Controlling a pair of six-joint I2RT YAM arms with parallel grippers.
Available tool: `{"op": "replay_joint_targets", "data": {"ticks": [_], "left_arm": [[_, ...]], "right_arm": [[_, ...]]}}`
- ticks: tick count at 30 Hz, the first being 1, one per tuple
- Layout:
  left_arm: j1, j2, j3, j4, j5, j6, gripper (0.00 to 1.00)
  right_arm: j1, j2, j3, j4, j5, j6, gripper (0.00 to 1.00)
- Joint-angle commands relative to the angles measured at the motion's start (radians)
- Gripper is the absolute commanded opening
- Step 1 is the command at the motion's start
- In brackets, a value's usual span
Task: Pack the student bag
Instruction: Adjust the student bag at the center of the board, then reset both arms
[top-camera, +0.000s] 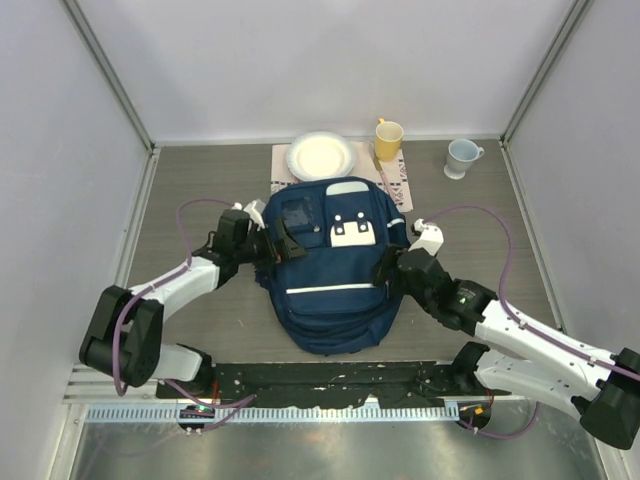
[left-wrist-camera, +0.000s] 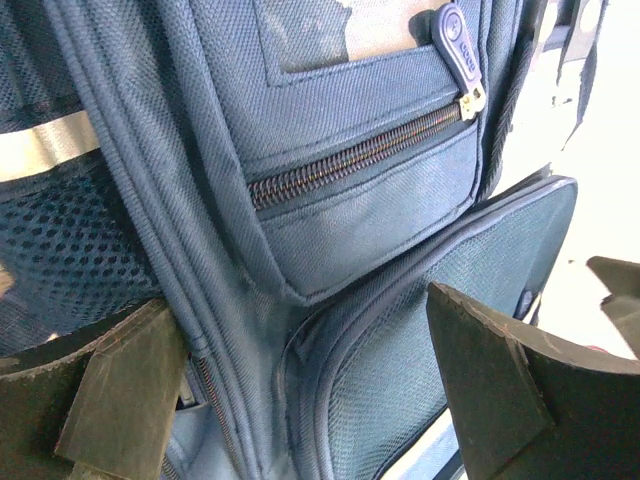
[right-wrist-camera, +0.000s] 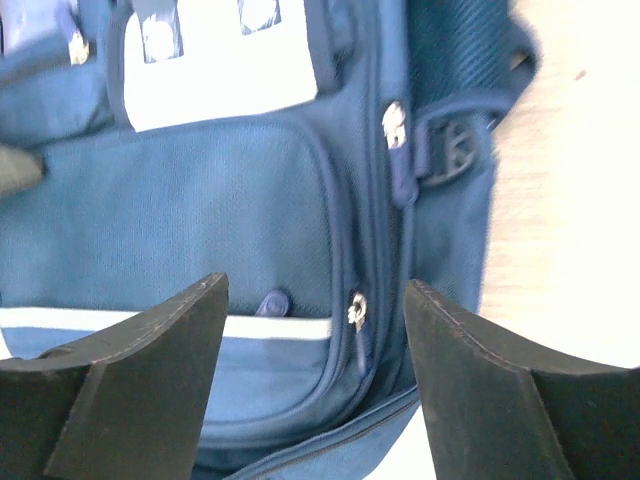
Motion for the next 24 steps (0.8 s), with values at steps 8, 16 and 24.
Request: {"op": "replay_joint_targets", "data": {"ticks": [8, 16, 24], "left_arm": [[0.002, -0.341, 0.011, -0.193, -0.462, 0.204, 1.0], [0.39, -0.303, -0.002, -0.146, -0.227, 0.168, 1.0], [0.432, -0.357, 0.001, -0.254, -0.364, 0.141, 1.0]], "right_arm": [[-0.258, 0.086, 0.158, -0.062, 0.228, -0.158, 0.84], [-0.742, 0.172, 0.156, 0.039, -0.196, -0.181, 0.85], [-0.767, 0.166, 0.107, 0.105, 0.022, -0.202, 0.86]]}}
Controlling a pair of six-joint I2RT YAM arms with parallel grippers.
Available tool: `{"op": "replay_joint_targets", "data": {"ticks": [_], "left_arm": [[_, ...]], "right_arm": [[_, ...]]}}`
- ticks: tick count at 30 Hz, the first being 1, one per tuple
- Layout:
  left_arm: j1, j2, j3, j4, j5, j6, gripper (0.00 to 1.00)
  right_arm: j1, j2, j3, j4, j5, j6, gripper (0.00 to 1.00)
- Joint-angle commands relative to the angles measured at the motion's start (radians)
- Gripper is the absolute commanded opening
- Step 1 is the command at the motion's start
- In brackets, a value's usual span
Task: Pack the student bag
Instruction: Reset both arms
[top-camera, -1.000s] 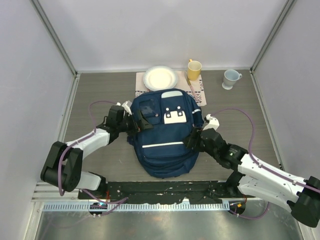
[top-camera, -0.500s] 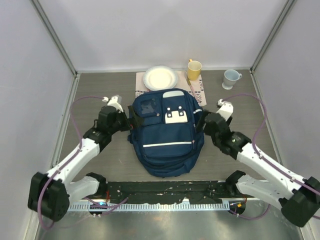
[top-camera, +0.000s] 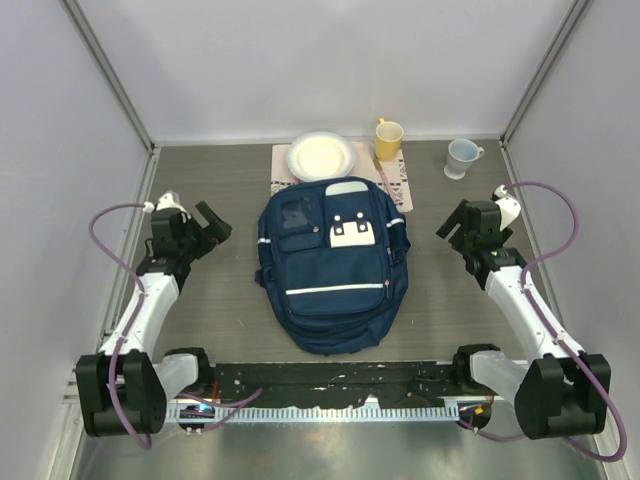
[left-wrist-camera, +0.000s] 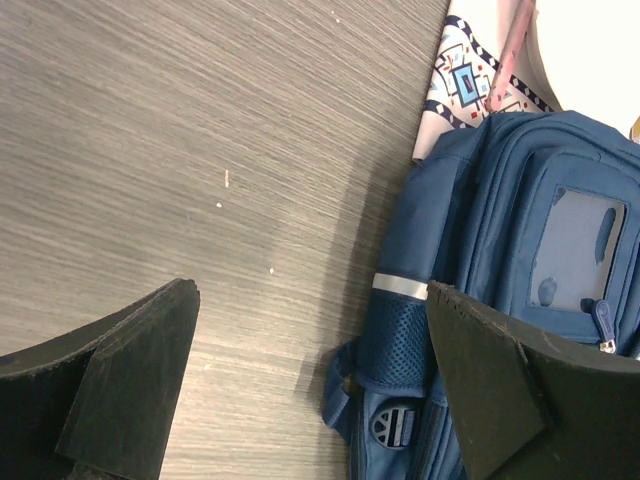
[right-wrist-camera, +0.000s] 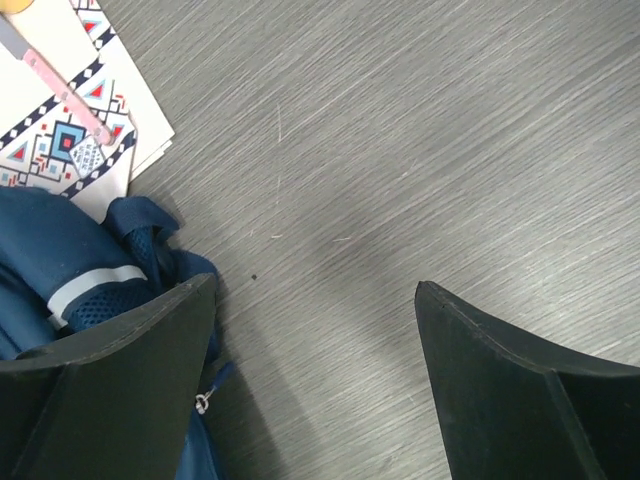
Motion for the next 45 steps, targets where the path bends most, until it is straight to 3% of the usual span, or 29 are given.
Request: {"op": "replay_joint_targets", "data": {"ticks": [1, 4, 6, 11, 16, 21, 25, 28, 34, 35, 45], "left_arm": [[0.001, -0.084, -0.008, -0.038, -0.085, -0.026, 1.0], [-0.001, -0.142, -0.062, -0.028, -0.109, 0.003, 1.0], [-0.01, -0.173, -0.076, -0.015, -0.123, 0.02, 1.0], [-0.01, -0.168, -0.085, -0.02, -0.192, -0.013, 1.0], [-0.011, -0.121, -0.073, -0.023, -0.18, -0.019, 1.0], [-0.011, -0.139, -0.108, 0.04, -0.191, -0.013, 1.0], [-0.011, -0.168, -0.132, 0.08, -0.195, -0.014, 1.0], [-0.01, -0.177, -0.142, 0.094, -0.195, -0.011, 1.0], [-0.01, -0.177, -0.137, 0.094, -0.194, -0.006, 1.0], [-0.011, -0.18, -0.137, 0.095, -0.197, -0.006, 1.0], [-0.008, -0.196, -0.143, 0.144, -0.212, 0.004, 1.0]], "right_arm": [[-0.001, -0.025, -0.029, 0.083, 0.134, -0.032, 0.88], [0.002, -0.042, -0.077, 0.147, 0.324, -0.069, 0.89], [0.004, -0.062, -0.158, 0.28, 0.384, -0.082, 0.89], [0.036, -0.06, -0.299, 0.567, 0.396, -0.109, 0.9], [0.05, 0.122, -0.33, 0.768, 0.502, -0.22, 0.9], [0.062, 0.251, -0.469, 1.23, 0.43, -0.322, 0.9], [0.062, 0.299, -0.457, 1.29, 0.364, -0.413, 0.9], [0.06, 0.343, -0.482, 1.431, 0.285, -0.494, 0.91], [0.05, 0.461, -0.503, 1.537, 0.191, -0.502, 0.91], [0.013, 0.489, -0.523, 1.636, 0.174, -0.487, 0.92], [-0.013, 0.483, -0.5, 1.562, 0.106, -0.474, 0.92]]}}
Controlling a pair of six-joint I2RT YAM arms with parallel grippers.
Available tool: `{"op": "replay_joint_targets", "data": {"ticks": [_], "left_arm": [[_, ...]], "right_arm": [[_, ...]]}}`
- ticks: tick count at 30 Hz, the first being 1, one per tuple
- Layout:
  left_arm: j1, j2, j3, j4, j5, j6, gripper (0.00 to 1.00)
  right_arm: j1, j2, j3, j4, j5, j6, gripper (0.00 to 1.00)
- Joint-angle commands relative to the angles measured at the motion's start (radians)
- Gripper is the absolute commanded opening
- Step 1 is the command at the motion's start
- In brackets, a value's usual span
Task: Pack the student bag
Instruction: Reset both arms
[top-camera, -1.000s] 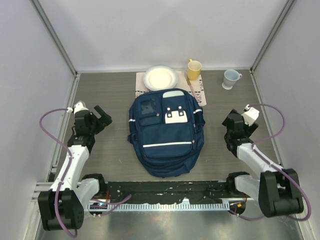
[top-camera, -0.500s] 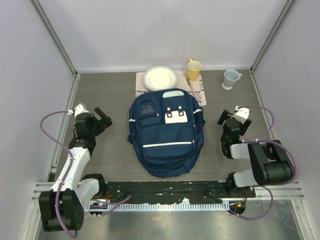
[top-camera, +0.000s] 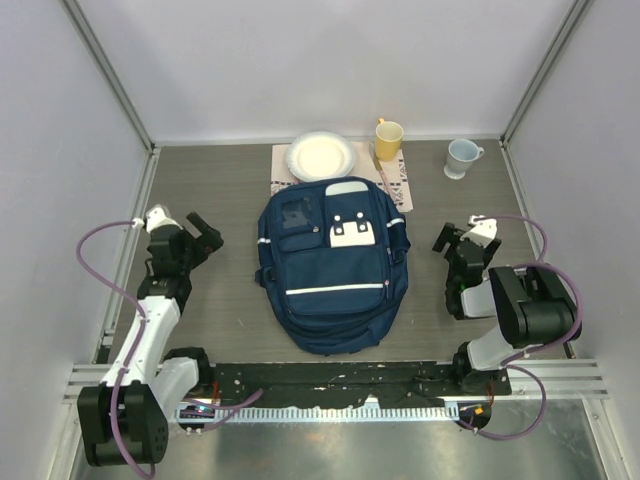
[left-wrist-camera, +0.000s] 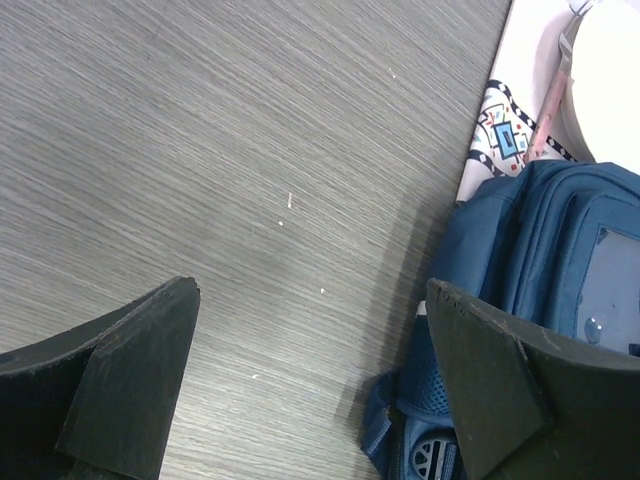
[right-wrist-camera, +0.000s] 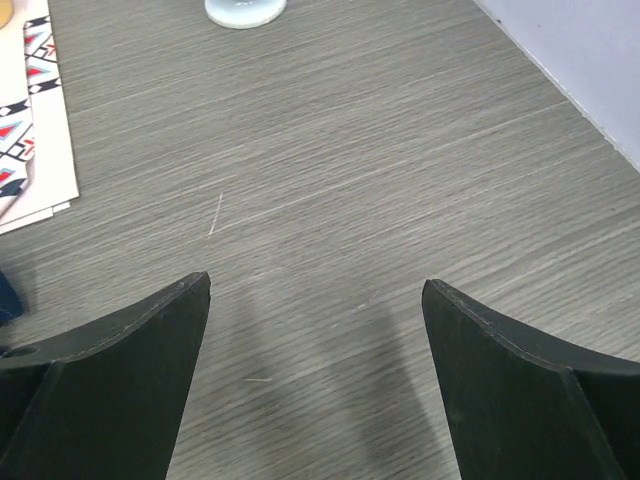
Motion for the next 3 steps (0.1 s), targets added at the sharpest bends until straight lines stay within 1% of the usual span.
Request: {"op": "replay_joint_targets", "data": {"ticks": [1, 3], "left_arm": [[-0.002, -0.023, -0.005, 0.09, -0.031, 0.03, 1.0], [-0.004, -0.025, -0.005, 0.096, -0.049, 0.033, 1.0]], "right_arm": [[0.001, 0.003, 0.02, 0.085, -0.017, -0.008, 0.92], [0.0, 0.003, 0.02, 0.083, -0.017, -0.007, 0.93]]}}
